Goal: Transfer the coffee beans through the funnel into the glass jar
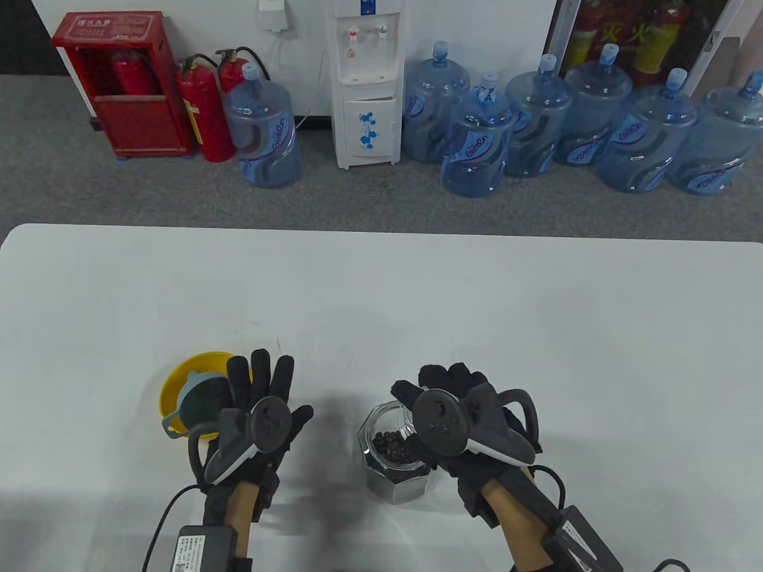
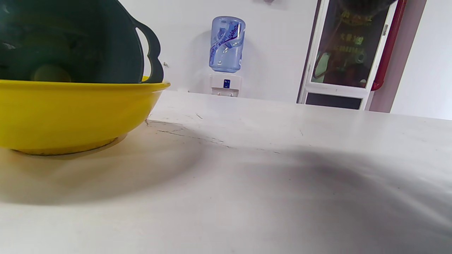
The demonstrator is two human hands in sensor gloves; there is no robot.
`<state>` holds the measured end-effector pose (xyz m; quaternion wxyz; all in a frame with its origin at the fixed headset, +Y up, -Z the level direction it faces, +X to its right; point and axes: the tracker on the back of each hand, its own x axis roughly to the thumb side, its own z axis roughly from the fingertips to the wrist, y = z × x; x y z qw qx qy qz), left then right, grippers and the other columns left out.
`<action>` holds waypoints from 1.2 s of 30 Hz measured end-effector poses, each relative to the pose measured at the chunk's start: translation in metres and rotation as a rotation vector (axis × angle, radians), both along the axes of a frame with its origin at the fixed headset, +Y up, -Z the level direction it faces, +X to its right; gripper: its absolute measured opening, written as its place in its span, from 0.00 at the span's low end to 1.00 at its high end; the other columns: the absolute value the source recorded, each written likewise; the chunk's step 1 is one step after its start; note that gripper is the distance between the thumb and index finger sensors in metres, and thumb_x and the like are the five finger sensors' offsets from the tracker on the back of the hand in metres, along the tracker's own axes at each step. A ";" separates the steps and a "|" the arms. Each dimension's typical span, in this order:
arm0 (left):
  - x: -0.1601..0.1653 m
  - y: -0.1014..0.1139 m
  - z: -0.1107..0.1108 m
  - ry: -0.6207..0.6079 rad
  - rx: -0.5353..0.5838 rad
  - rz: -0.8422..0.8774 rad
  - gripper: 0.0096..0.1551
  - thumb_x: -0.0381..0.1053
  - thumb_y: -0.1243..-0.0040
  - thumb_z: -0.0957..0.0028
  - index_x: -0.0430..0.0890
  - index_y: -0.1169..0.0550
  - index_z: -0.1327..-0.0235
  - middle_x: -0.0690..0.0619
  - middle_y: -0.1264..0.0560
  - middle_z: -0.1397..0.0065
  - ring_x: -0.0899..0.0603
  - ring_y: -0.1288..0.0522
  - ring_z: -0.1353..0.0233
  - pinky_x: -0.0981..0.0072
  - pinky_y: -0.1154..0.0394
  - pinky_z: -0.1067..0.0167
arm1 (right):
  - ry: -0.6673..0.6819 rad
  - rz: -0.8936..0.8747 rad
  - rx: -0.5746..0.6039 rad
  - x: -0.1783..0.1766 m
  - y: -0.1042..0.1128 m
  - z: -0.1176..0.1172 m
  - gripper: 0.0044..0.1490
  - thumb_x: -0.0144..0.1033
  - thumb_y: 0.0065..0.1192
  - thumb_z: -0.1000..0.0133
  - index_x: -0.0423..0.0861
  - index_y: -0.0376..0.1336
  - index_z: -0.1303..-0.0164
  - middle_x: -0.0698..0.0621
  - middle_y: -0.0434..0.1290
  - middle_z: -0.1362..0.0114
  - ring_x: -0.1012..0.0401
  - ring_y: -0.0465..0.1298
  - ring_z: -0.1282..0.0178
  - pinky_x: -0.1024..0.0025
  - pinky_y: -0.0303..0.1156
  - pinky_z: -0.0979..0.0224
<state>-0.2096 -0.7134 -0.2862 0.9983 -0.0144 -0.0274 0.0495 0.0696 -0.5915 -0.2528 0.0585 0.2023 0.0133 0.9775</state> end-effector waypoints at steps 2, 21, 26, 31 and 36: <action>0.001 0.000 0.000 -0.003 -0.002 -0.005 0.47 0.72 0.56 0.43 0.61 0.58 0.16 0.50 0.66 0.12 0.34 0.71 0.17 0.38 0.67 0.27 | 0.010 0.015 -0.002 -0.003 -0.003 0.001 0.46 0.49 0.87 0.46 0.56 0.65 0.17 0.38 0.62 0.12 0.41 0.66 0.25 0.36 0.59 0.20; -0.001 -0.005 0.000 0.004 -0.034 -0.003 0.47 0.72 0.57 0.43 0.61 0.58 0.16 0.50 0.66 0.13 0.33 0.71 0.17 0.38 0.67 0.27 | 0.099 0.004 -0.035 -0.022 -0.015 0.003 0.46 0.51 0.85 0.44 0.57 0.64 0.16 0.40 0.61 0.10 0.41 0.66 0.23 0.35 0.59 0.20; 0.000 -0.004 0.000 0.001 -0.026 -0.002 0.47 0.72 0.57 0.43 0.61 0.58 0.16 0.50 0.66 0.13 0.33 0.71 0.17 0.38 0.67 0.27 | 0.102 -0.016 -0.041 -0.021 -0.014 0.002 0.46 0.52 0.84 0.44 0.57 0.63 0.16 0.39 0.62 0.11 0.41 0.67 0.24 0.36 0.60 0.20; 0.000 -0.005 0.000 -0.003 -0.032 -0.006 0.47 0.72 0.57 0.43 0.61 0.58 0.16 0.50 0.66 0.13 0.34 0.71 0.17 0.38 0.67 0.27 | 0.103 -0.032 -0.039 -0.018 -0.015 0.003 0.46 0.53 0.83 0.43 0.57 0.63 0.15 0.40 0.61 0.10 0.41 0.67 0.24 0.36 0.60 0.20; 0.000 -0.005 0.000 -0.004 -0.035 -0.004 0.47 0.72 0.57 0.43 0.61 0.58 0.16 0.50 0.66 0.13 0.33 0.71 0.17 0.38 0.67 0.27 | 0.104 -0.049 -0.048 -0.017 -0.016 0.002 0.46 0.53 0.83 0.43 0.57 0.62 0.15 0.39 0.62 0.11 0.41 0.68 0.24 0.36 0.61 0.20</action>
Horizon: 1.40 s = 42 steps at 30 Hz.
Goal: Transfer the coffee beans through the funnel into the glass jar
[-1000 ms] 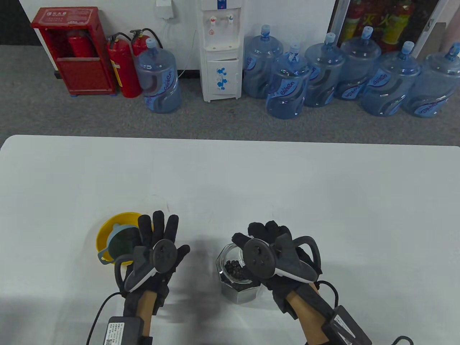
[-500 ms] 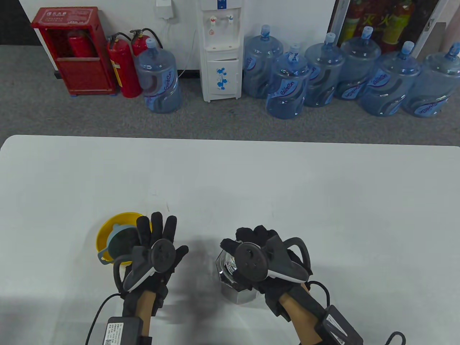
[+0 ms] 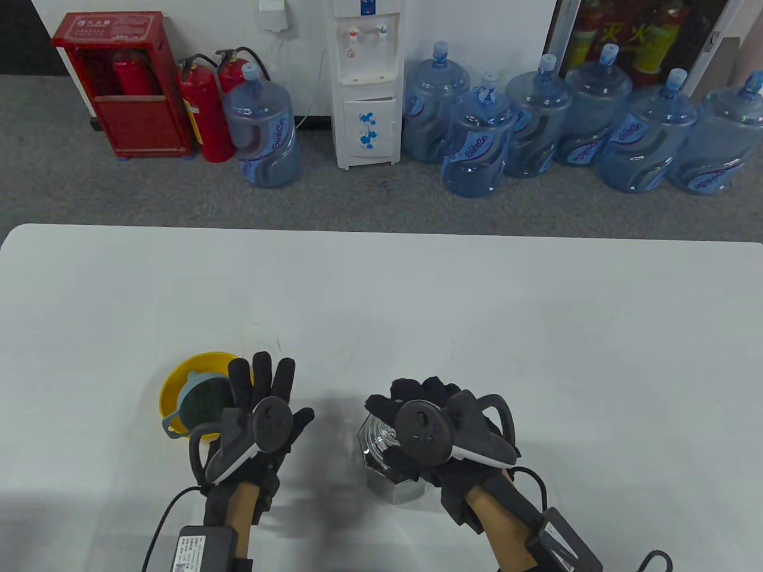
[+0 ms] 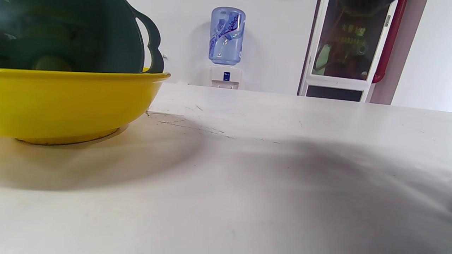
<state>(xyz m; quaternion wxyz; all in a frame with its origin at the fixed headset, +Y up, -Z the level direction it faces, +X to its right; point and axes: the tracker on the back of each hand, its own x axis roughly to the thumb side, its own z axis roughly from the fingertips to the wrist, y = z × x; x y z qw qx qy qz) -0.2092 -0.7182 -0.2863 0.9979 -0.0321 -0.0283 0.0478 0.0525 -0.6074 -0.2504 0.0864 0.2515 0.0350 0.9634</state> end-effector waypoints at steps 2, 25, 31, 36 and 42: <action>0.000 0.000 0.000 -0.001 -0.003 -0.002 0.47 0.72 0.57 0.43 0.61 0.58 0.16 0.50 0.66 0.13 0.33 0.71 0.17 0.38 0.67 0.27 | 0.004 -0.002 -0.004 0.000 -0.001 0.000 0.46 0.54 0.82 0.43 0.57 0.62 0.15 0.39 0.62 0.11 0.41 0.69 0.23 0.36 0.61 0.21; 0.003 -0.001 0.000 -0.019 -0.029 -0.002 0.47 0.72 0.57 0.43 0.61 0.58 0.16 0.50 0.66 0.12 0.33 0.71 0.17 0.39 0.67 0.26 | -0.010 -0.099 -0.138 0.012 -0.001 -0.005 0.52 0.62 0.72 0.38 0.56 0.53 0.07 0.38 0.55 0.07 0.42 0.63 0.16 0.34 0.58 0.19; 0.004 0.001 0.003 -0.031 -0.012 0.011 0.47 0.72 0.57 0.43 0.61 0.58 0.16 0.50 0.66 0.12 0.33 0.71 0.17 0.39 0.67 0.27 | -0.085 -0.314 0.000 0.033 0.021 -0.004 0.50 0.65 0.63 0.35 0.57 0.50 0.06 0.40 0.49 0.05 0.41 0.56 0.11 0.33 0.55 0.17; 0.005 0.004 0.004 -0.035 0.009 0.018 0.47 0.72 0.57 0.43 0.61 0.58 0.16 0.50 0.66 0.13 0.34 0.71 0.17 0.39 0.67 0.27 | -0.179 -0.402 0.191 0.058 0.028 0.004 0.49 0.66 0.56 0.33 0.59 0.44 0.05 0.42 0.40 0.03 0.41 0.49 0.08 0.33 0.51 0.16; 0.005 0.003 0.004 -0.033 0.006 0.021 0.46 0.72 0.58 0.43 0.61 0.58 0.16 0.50 0.66 0.13 0.34 0.71 0.17 0.39 0.67 0.27 | -0.294 -0.384 0.345 0.095 0.022 0.010 0.49 0.67 0.51 0.33 0.60 0.41 0.05 0.44 0.37 0.03 0.41 0.44 0.07 0.32 0.48 0.16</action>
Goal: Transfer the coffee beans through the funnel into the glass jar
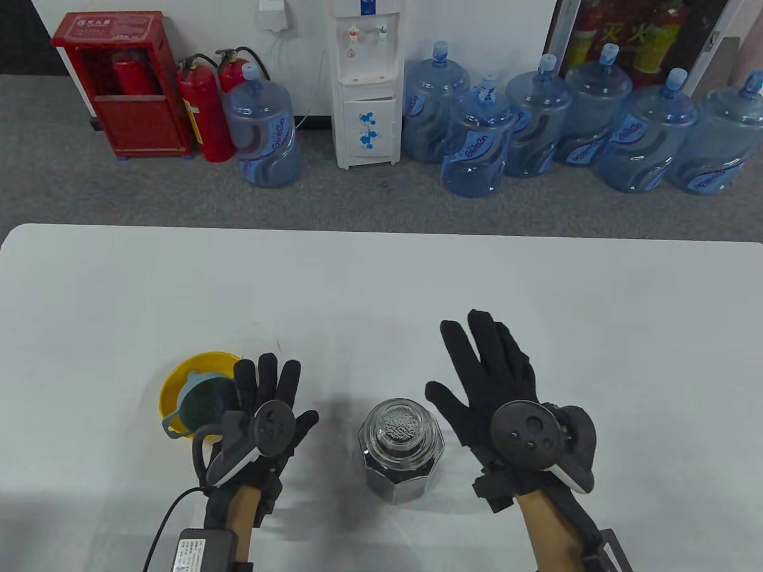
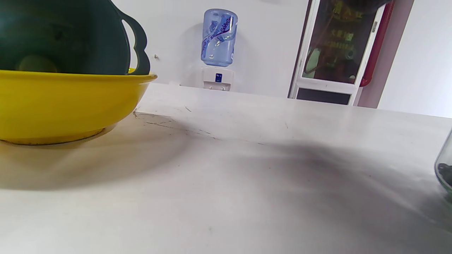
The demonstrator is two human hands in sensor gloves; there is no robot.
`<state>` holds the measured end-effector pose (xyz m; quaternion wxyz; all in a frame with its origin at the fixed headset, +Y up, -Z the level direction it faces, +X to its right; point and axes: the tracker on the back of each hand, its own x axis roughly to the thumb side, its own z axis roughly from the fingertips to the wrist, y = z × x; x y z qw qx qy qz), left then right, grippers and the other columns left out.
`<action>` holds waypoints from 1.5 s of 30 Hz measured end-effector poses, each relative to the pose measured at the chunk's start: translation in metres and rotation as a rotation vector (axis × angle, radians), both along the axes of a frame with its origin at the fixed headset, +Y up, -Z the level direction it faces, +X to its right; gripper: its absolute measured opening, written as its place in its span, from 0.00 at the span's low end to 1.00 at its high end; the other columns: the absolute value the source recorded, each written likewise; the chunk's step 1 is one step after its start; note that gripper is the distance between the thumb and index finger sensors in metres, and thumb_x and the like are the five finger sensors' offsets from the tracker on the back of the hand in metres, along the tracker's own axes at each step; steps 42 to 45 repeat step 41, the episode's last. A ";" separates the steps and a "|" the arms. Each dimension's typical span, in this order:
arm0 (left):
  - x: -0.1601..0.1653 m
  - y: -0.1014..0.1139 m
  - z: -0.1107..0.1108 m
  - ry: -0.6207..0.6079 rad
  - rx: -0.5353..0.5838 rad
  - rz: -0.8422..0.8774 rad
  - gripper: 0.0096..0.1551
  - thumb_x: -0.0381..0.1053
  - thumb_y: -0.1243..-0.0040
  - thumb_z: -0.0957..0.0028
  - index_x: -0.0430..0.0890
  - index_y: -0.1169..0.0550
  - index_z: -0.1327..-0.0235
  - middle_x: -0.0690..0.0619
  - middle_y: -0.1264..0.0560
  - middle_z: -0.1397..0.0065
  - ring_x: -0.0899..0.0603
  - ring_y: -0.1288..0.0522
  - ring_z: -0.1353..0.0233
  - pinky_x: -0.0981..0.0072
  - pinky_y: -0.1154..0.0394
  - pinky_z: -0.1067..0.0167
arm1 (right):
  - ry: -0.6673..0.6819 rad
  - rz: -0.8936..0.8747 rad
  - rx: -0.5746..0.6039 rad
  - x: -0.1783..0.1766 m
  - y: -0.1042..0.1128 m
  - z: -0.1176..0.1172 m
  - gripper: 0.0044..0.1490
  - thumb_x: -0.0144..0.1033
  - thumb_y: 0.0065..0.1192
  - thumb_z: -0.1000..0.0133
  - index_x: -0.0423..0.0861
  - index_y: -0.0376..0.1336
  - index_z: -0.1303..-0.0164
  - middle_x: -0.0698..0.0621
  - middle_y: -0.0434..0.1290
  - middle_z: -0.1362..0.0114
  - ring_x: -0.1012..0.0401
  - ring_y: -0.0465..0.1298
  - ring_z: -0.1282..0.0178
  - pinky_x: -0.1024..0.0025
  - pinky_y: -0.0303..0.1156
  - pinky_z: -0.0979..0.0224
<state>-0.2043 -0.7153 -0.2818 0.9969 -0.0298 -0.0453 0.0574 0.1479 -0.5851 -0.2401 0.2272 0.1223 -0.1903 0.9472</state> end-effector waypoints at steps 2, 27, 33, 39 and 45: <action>0.000 0.000 0.000 0.002 -0.003 0.002 0.46 0.72 0.58 0.43 0.61 0.58 0.16 0.50 0.66 0.13 0.34 0.71 0.17 0.39 0.67 0.27 | -0.055 0.002 0.040 0.014 -0.006 0.002 0.49 0.68 0.50 0.33 0.60 0.41 0.05 0.44 0.37 0.04 0.41 0.44 0.07 0.32 0.47 0.16; -0.003 0.004 0.000 0.036 0.033 -0.017 0.46 0.72 0.59 0.42 0.62 0.58 0.16 0.50 0.66 0.13 0.34 0.71 0.17 0.39 0.67 0.27 | -0.325 0.164 -0.059 0.084 -0.129 -0.008 0.47 0.70 0.37 0.33 0.60 0.40 0.05 0.43 0.38 0.04 0.39 0.43 0.08 0.30 0.46 0.18; -0.004 0.004 0.000 0.045 0.039 -0.027 0.46 0.72 0.59 0.42 0.62 0.58 0.16 0.50 0.66 0.13 0.34 0.71 0.17 0.39 0.67 0.27 | -0.304 0.142 -0.073 0.083 -0.130 -0.010 0.47 0.70 0.38 0.33 0.60 0.41 0.05 0.43 0.38 0.04 0.39 0.43 0.08 0.30 0.46 0.18; -0.008 0.001 -0.002 0.063 0.018 -0.025 0.46 0.72 0.59 0.42 0.61 0.58 0.16 0.50 0.66 0.13 0.34 0.71 0.17 0.39 0.67 0.27 | -0.285 0.095 -0.076 0.086 -0.131 -0.012 0.47 0.70 0.38 0.33 0.59 0.41 0.05 0.43 0.38 0.04 0.39 0.43 0.08 0.30 0.46 0.18; -0.010 -0.001 -0.003 0.071 0.011 -0.020 0.46 0.72 0.59 0.42 0.61 0.58 0.16 0.50 0.66 0.13 0.34 0.71 0.17 0.39 0.67 0.27 | -0.268 0.076 -0.088 0.086 -0.133 -0.012 0.47 0.70 0.38 0.33 0.59 0.41 0.05 0.43 0.38 0.04 0.39 0.43 0.08 0.30 0.46 0.18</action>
